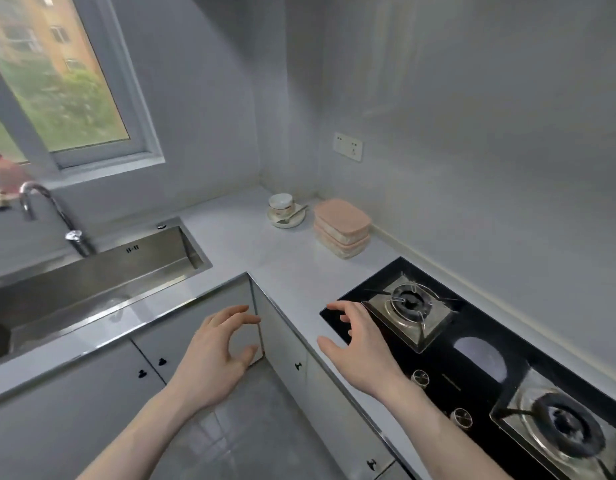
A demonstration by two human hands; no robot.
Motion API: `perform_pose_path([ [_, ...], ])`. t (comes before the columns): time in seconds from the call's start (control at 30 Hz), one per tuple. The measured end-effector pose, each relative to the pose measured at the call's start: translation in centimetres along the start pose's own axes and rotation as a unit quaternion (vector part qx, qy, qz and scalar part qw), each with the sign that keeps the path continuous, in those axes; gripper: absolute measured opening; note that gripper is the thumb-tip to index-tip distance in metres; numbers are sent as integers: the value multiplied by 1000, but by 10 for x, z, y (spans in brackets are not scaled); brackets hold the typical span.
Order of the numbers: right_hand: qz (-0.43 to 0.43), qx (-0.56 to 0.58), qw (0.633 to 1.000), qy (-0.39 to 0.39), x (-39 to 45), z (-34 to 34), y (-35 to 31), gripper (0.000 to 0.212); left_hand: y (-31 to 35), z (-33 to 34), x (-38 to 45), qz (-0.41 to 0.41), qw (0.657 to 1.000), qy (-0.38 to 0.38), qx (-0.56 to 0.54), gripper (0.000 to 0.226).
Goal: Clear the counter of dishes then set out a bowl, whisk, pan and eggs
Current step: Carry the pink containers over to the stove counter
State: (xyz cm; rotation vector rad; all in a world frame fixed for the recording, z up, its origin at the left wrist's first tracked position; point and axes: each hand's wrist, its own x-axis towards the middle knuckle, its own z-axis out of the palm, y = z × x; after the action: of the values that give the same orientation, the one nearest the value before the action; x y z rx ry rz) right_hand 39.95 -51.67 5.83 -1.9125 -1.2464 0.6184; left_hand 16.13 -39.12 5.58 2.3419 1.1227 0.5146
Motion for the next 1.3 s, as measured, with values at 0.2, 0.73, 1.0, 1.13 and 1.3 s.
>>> perform_pose_path([
  [0.2, -17, 13, 1000, -19, 50, 34, -31, 48, -48, -33, 15, -27, 999, 31, -21, 38],
  [0.73, 44, 101, 994, -28, 235, 90, -17, 47, -139, -59, 167, -64, 998, 4, -2, 36],
  [1.0, 116, 94, 989, 0, 320, 69, 27, 53, -153, -40, 280, -51, 997, -59, 17, 38],
  [1.13, 139, 90, 986, 36, 337, 48, 40, 54, -150, -20, 336, -19, 992, -124, 24, 41],
  [1.3, 191, 91, 971, 110, 353, 26, 60, 55, -134, 19, 438, 26, 979, -203, 15, 48],
])
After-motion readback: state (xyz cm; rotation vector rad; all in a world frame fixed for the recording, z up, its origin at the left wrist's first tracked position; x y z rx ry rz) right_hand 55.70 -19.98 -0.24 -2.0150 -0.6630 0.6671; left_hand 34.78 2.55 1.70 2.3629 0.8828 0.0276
